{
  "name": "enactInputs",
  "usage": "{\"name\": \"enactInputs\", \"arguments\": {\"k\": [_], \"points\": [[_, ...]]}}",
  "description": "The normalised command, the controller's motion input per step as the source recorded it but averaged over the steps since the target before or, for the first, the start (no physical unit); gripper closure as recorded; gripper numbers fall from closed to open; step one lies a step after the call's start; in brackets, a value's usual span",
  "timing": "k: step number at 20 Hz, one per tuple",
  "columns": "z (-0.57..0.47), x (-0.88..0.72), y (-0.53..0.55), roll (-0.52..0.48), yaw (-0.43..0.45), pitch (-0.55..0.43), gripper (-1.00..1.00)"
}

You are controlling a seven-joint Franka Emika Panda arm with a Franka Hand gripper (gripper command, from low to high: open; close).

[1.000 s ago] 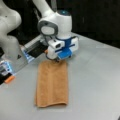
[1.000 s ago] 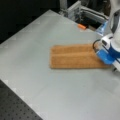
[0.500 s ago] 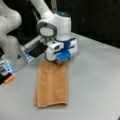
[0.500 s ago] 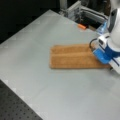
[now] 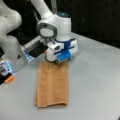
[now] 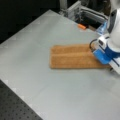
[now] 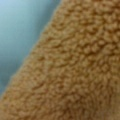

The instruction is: Folding a towel twice

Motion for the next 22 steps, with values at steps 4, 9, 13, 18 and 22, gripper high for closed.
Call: {"name": "enactInputs", "arguments": {"k": [4, 9, 13, 18, 22], "points": [[-0.09, -0.09, -0.01, 0.054, 0.054, -0.07, 1.0], [-0.07, -0.08, -0.02, 0.047, 0.049, -0.07, 1.0], [-0.08, -0.07, -0.01, 0.036, 0.032, -0.073, 1.0], [-0.08, -0.04, 0.0, 0.035, 0.025, -0.077, 1.0], [-0.02, -0.03, -0.01, 0.032, 0.021, -0.059, 1.0]]}}
